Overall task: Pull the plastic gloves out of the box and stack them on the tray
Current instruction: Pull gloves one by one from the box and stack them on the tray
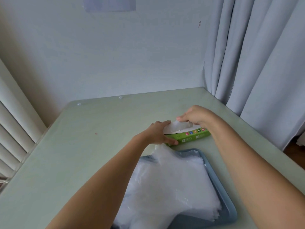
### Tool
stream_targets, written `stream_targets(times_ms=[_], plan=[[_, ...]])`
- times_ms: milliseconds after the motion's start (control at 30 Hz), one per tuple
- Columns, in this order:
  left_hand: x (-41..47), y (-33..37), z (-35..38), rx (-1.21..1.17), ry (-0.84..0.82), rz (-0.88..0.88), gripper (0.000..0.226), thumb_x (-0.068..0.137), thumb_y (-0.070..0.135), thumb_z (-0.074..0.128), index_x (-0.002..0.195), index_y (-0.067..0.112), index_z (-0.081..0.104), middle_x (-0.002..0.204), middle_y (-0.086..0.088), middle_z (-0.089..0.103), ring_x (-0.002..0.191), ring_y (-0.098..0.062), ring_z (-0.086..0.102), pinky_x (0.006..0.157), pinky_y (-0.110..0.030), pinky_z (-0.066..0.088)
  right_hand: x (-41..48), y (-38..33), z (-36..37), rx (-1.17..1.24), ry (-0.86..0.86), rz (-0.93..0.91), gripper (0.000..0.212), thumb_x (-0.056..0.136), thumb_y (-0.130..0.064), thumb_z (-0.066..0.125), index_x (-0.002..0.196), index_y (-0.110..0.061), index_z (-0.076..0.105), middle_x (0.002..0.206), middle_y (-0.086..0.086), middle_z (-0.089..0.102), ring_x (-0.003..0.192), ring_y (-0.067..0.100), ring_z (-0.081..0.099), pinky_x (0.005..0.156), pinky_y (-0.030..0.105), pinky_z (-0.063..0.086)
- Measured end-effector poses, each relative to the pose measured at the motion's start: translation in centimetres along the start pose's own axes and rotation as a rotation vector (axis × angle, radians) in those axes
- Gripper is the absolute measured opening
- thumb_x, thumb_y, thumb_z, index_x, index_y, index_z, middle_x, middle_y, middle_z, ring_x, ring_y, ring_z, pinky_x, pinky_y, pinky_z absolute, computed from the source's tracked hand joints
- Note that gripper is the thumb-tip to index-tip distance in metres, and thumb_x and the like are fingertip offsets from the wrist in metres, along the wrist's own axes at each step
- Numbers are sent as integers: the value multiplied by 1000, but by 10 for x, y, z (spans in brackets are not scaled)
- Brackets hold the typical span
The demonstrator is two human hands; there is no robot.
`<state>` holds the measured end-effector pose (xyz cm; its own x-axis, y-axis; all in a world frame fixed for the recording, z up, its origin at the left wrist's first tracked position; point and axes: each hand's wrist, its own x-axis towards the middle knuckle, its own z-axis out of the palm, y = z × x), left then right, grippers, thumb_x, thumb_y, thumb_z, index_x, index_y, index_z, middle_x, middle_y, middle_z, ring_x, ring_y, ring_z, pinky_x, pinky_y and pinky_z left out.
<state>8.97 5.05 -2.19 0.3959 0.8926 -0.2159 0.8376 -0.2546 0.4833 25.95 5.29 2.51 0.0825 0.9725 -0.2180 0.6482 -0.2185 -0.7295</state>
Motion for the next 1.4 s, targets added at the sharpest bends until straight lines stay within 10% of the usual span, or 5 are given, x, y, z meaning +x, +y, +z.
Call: stream_targets(times_ms=[500,733,867,1067,1400], plan=[[-1,1,-3,-7,-36,15,95,75,52,74,150,26,22,148,-4,32,133,-26,36,109,-37,33,-30,-12,-45,995,59,-420,16,80,-23,67,66,-16,63,70,-2,58,71,10,54,72,17,48],[-20,18,-26,-817,241,109,35,100,36,43,118,15,66,127,4,60,126,-14,49,93,-21,43,-78,-27,-63,840,29,-617,17,66,-37,74,69,-22,70,91,8,57,96,18,53,99,27,45],[-47,32,-47,-1576,-56,207,87,88,73,16,104,7,72,116,-9,68,110,-23,63,105,-41,39,-99,-20,-66,779,36,-636,10,86,-17,67,76,-16,66,81,0,60,90,15,53,97,27,41],[-77,53,-39,-1359,-84,194,80,69,74,52,124,16,58,122,-2,65,117,-18,59,106,-41,40,-140,-9,-62,757,-136,-660,29,65,-45,83,75,-21,70,104,19,57,103,23,49,93,29,36],[-126,64,-29,-1352,135,448,11,77,23,68,66,23,70,94,3,73,102,-13,66,99,-34,41,-206,30,-51,539,83,-743,24,77,-19,77,62,-22,59,100,-12,67,109,6,60,95,18,38]])
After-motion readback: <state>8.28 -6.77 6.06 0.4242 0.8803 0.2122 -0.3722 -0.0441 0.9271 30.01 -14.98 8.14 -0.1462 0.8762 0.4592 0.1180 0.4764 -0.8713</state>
